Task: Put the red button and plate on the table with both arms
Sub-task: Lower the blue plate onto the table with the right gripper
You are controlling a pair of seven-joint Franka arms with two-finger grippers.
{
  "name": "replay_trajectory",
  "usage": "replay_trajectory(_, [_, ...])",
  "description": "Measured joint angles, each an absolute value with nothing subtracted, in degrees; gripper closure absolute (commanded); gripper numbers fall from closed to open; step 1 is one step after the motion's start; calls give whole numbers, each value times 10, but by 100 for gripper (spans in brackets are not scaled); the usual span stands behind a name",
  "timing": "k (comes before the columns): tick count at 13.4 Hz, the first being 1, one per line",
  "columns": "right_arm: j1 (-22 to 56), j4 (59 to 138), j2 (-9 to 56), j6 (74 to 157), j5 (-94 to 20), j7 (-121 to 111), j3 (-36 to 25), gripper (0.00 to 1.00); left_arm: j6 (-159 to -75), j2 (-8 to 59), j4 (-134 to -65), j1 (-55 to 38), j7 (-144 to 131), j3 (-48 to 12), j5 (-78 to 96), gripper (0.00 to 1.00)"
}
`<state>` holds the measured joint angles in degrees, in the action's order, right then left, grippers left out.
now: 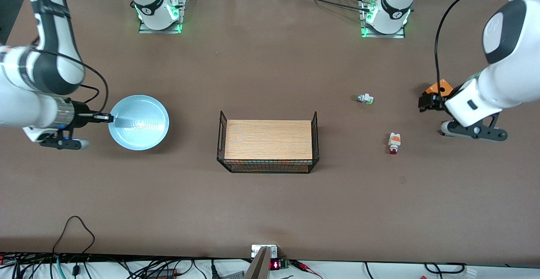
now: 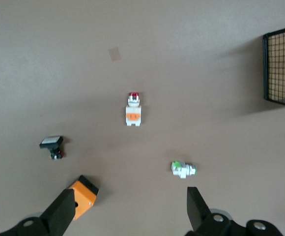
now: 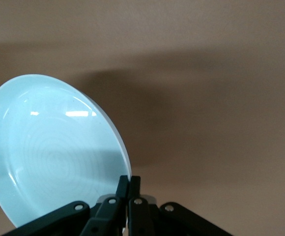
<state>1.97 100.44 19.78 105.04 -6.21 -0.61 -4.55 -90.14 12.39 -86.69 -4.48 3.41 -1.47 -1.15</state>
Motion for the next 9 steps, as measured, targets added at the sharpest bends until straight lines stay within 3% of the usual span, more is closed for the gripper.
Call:
replay_trajectory(4, [-11, 1146, 202, 1236, -59, -106, -46, 100, -970, -5, -1032, -45, -3, -22, -11, 0])
replay_trajectory(6, [-22, 1208, 205, 1337, -59, -145, -45, 100, -946, -43, -1062, -45, -53, -29, -10, 0])
replay_trajectory(7, [-24, 1228, 207, 1372, -59, -158, -45, 93, -933, -44, -1056, -45, -61, -31, -10, 0])
replay_trajectory(8, [-26, 1238, 210, 1390, -59, -167, -45, 20, -930, -38, -1043, -45, -64, -32, -10, 0])
replay_trajectory(9, [-27, 1241, 212, 1394, -59, -170, -45, 0, -930, -27, -1026, -45, -65, -31, -9, 0])
